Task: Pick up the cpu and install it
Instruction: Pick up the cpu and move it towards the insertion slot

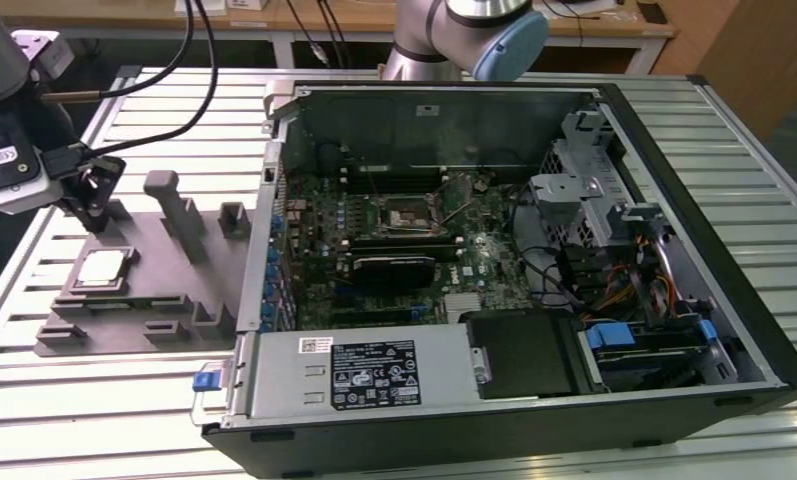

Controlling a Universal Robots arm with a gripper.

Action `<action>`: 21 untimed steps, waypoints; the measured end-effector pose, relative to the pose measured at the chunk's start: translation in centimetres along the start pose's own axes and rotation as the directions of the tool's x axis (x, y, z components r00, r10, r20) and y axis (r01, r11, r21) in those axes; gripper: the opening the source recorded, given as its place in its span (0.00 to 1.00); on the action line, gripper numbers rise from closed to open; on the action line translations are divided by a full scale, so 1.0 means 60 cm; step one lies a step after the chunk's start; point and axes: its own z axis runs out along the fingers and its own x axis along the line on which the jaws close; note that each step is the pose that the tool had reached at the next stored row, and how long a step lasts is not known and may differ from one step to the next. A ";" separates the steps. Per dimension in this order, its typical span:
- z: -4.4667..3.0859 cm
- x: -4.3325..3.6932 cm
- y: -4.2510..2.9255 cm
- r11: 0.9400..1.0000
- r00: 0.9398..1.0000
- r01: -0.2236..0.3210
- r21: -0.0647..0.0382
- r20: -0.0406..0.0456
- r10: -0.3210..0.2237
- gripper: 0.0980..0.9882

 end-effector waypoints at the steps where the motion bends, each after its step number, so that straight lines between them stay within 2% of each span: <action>1: 0.001 0.000 0.000 1.000 1.000 0.000 0.000 0.000 0.000 0.01; 21: 0.024 0.004 -0.009 1.000 1.000 0.000 0.000 0.000 0.000 0.01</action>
